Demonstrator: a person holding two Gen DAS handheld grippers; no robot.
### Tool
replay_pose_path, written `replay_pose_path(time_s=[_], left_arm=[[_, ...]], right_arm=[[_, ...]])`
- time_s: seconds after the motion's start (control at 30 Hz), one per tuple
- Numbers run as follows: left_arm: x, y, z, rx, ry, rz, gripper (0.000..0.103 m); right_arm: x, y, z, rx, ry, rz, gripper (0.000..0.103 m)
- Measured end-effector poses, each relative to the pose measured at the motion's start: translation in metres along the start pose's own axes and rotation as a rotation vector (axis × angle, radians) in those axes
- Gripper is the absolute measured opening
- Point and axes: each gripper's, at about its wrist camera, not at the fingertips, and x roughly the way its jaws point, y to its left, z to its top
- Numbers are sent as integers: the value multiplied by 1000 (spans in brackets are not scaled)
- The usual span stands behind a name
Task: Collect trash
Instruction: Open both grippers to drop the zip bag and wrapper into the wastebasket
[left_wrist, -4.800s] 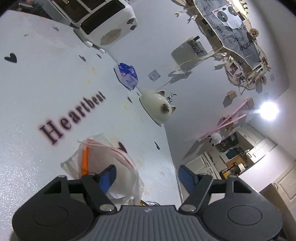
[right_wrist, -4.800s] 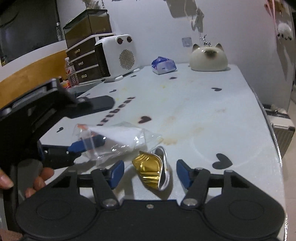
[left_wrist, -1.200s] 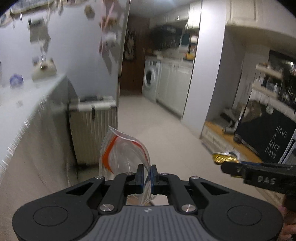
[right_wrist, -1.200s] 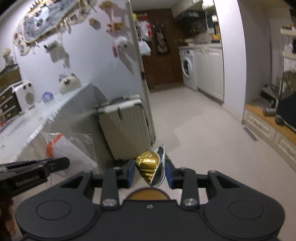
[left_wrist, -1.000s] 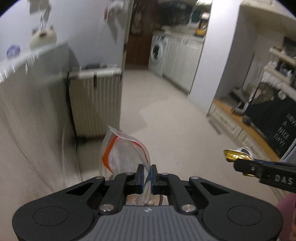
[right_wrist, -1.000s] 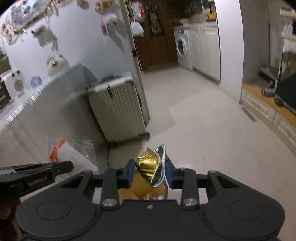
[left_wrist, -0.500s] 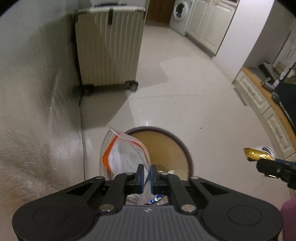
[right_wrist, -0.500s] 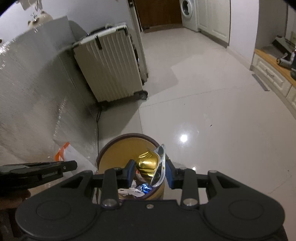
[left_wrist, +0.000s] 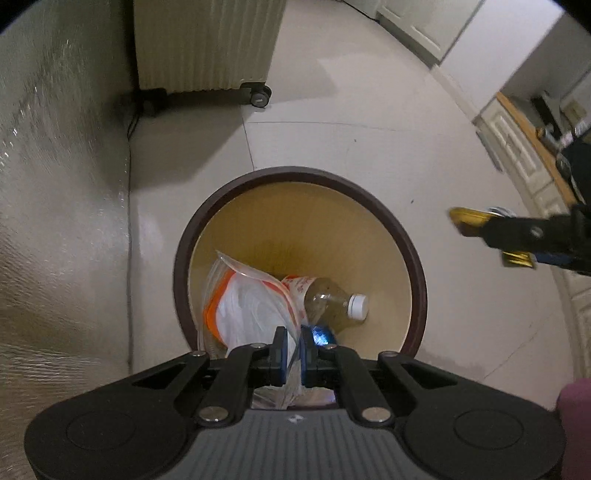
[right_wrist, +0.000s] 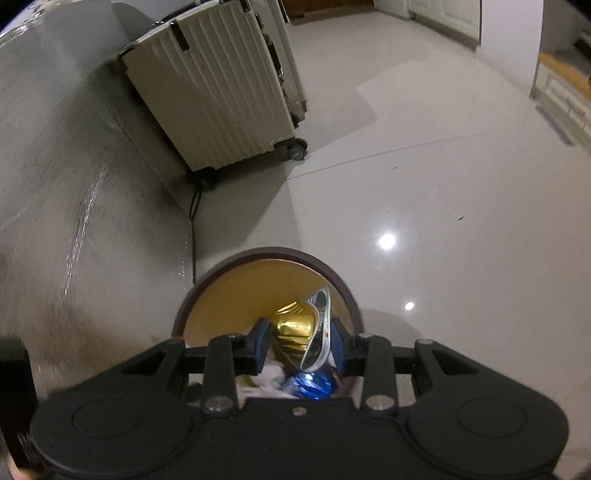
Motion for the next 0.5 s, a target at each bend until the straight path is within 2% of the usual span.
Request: replay_pose_path(time_s=[0.03, 0.07, 0.1, 0.13, 0.17, 0.2, 0.23, 0.33, 0.5], left_arm=[[2, 1, 2, -8, -24, -13, 7], [2, 1, 4, -9, -43, -28, 14], [4, 0, 6, -11, -50, -39, 39], [8, 1, 8, -19, -50, -38, 55], [9, 2, 8, -21, -55, -23, 77], [10, 1, 7, -12, -61, -6, 78], [13, 1, 5, 4, -49, 11, 78], [18, 2, 1, 25, -2, 39, 77], [15, 1, -3, 60, 21, 61, 77]], right_arm=[[8, 4, 6, 5, -1, 13, 36], [13, 7, 10, 10, -8, 32, 36], [19, 11, 14, 18, -20, 55, 36], [25, 14, 18, 31, -32, 74, 37], [32, 16, 21, 47, -37, 79, 40], [38, 18, 22, 55, -27, 76, 49], [43, 20, 22, 54, -12, 71, 52], [50, 24, 14, 27, 20, 58, 51], [48, 12, -5, 19, 68, 55, 51]])
